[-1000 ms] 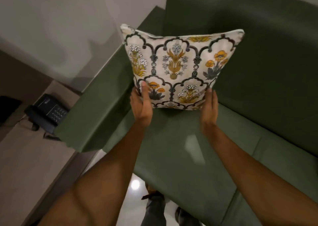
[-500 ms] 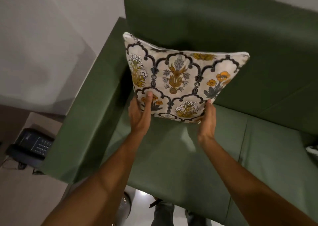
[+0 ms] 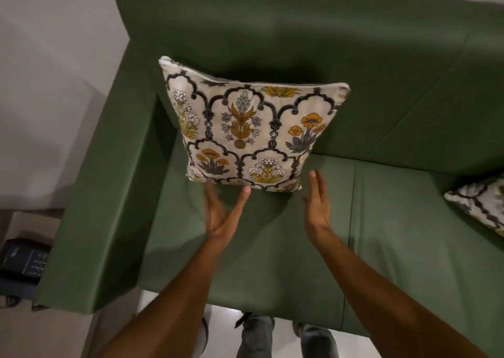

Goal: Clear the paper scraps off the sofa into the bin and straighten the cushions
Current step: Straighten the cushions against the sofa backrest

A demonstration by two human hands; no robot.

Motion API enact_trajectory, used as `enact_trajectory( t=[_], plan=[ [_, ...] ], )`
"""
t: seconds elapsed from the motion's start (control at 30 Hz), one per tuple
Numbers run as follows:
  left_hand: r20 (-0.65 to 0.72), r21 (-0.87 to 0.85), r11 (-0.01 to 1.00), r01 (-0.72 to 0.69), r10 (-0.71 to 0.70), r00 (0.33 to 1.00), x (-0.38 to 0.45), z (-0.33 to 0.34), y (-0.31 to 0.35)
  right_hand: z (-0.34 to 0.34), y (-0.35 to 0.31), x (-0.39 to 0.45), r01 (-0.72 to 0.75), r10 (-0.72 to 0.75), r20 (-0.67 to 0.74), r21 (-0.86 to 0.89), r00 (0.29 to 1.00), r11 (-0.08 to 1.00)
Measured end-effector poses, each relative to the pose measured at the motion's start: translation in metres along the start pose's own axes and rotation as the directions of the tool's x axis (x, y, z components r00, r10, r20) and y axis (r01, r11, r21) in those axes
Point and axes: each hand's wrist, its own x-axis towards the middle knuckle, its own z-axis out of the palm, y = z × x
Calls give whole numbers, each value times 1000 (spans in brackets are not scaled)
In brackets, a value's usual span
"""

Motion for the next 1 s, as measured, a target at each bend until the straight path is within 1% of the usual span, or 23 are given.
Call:
enact_trajectory(
  t=[0.1,0.2,0.23,0.33,0.4,0.57,0.7,0.8,0.93,1.0],
  plan=[
    [77,32,999,-19,16,997,-26,34,-10,-29,2,0,2,-2,-26,6,1000,1000],
    [164,149,989,24,-48,985,-53,78,-5,-70,2,4,-7,8,-69,12,998,1000],
    [185,178,984,1,-34,982,-61,96,0,-86,2,7,-7,9,-93,23,996,1000],
    [245,221,967,-124,68,967,-80,152,25,-141,0,17,1,6,-171,42,985,999],
    [286,252,951,-180,104,952,-89,189,46,-176,1,25,12,0,-223,54,975,998],
    [360,267,913,-308,202,911,-116,282,92,-277,11,45,13,30,-343,124,939,992],
    [472,277,871,-406,245,847,-145,350,116,-361,25,56,-11,90,-433,182,897,983],
    [543,272,840,-469,268,796,-168,402,132,-423,34,60,12,107,-521,220,847,976],
    [592,261,833,-488,261,762,-193,464,152,-491,44,64,9,138,-608,233,782,972],
    [600,232,843,-485,268,753,-203,493,160,-520,47,68,-3,172,-658,249,733,969]
  ],
)
